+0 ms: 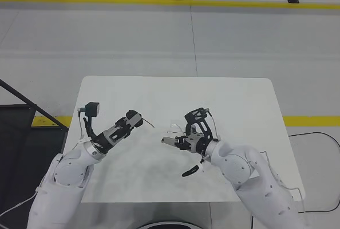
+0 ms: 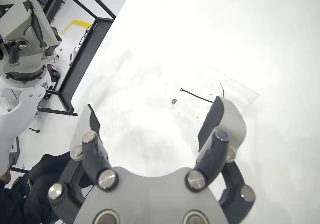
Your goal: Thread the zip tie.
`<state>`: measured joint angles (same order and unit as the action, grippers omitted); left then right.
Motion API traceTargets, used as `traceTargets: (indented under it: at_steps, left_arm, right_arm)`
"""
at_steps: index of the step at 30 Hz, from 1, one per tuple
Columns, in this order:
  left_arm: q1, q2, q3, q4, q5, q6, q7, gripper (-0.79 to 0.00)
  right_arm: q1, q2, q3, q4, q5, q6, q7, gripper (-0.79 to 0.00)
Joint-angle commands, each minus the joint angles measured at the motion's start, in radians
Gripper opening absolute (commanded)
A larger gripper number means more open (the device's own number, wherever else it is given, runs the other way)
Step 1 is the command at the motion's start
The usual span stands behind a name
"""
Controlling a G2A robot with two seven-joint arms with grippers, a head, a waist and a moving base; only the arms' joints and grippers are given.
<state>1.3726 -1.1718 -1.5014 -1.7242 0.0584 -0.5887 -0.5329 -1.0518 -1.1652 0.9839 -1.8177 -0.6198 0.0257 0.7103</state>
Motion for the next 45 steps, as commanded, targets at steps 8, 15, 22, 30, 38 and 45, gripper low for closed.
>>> traceTargets:
  at_steps: [8,15,22,30,38,45]
  left_arm:
    - [-0.013,-0.006,0.059,-0.039,0.078,0.093,0.051,-0.785]
    - [0.004,0.004,0.007,-0.011,0.004,0.087,0.019,-0.785]
    - [0.007,0.012,-0.047,0.021,-0.044,0.105,0.015,-0.785]
    - [0.011,0.017,-0.069,0.030,-0.082,0.098,0.012,-0.785]
    - [0.009,0.020,-0.071,0.036,-0.093,0.099,0.013,-0.785]
    - [0.004,0.021,-0.064,0.039,-0.093,0.104,0.014,-0.785]
  right_arm:
    - [0.117,-0.041,-0.184,-0.018,-0.346,0.309,0.143,0.000]
    - [0.288,-0.115,-0.344,0.086,-0.490,0.527,0.333,0.000]
    - [0.404,-0.195,-0.452,0.233,-0.538,0.598,0.428,0.000]
    - [0.455,-0.271,-0.511,0.366,-0.580,0.635,0.449,-0.117]
    - [0.467,-0.351,-0.526,0.499,-0.667,0.630,0.455,-0.302]
    - [0.447,-0.419,-0.496,0.560,-0.766,0.601,0.483,-0.326]
